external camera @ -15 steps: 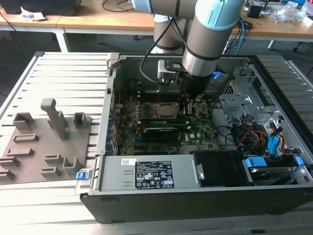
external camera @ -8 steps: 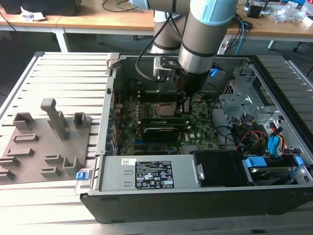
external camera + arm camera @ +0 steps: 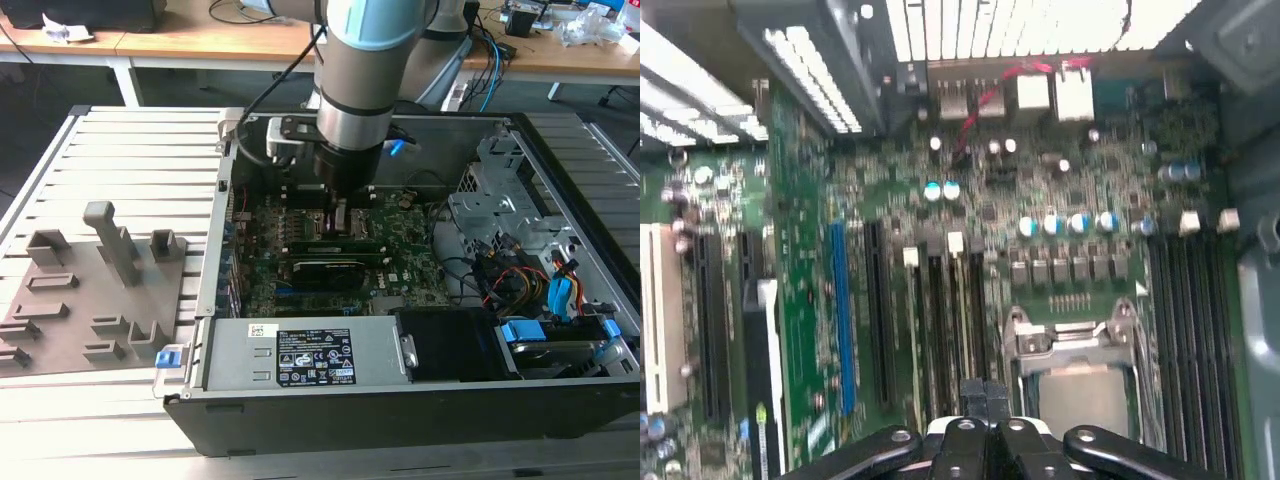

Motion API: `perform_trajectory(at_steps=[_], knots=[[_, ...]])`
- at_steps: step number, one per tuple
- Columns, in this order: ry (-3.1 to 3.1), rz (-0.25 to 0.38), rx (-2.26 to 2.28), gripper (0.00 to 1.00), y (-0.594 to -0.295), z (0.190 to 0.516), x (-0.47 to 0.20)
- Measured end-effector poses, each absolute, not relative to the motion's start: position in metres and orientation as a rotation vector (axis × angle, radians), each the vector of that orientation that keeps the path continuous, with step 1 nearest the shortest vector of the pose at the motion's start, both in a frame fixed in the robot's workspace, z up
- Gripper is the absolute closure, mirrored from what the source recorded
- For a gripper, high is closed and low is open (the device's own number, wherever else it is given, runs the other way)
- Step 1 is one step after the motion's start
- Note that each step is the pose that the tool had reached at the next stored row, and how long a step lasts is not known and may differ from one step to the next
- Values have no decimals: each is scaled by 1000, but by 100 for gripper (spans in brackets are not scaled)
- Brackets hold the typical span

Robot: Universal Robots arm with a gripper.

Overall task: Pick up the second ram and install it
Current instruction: 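Press down the second ram until it locks into place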

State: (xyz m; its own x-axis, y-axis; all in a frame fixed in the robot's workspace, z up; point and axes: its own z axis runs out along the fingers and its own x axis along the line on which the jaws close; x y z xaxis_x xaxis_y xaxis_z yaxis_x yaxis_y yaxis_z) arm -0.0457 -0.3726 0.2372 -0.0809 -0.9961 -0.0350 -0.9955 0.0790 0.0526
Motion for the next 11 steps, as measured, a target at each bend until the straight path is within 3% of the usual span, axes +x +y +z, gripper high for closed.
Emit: perform_trajectory(at_steps=[11], knots=[[-2302, -98, 2125, 89, -372, 230, -50]])
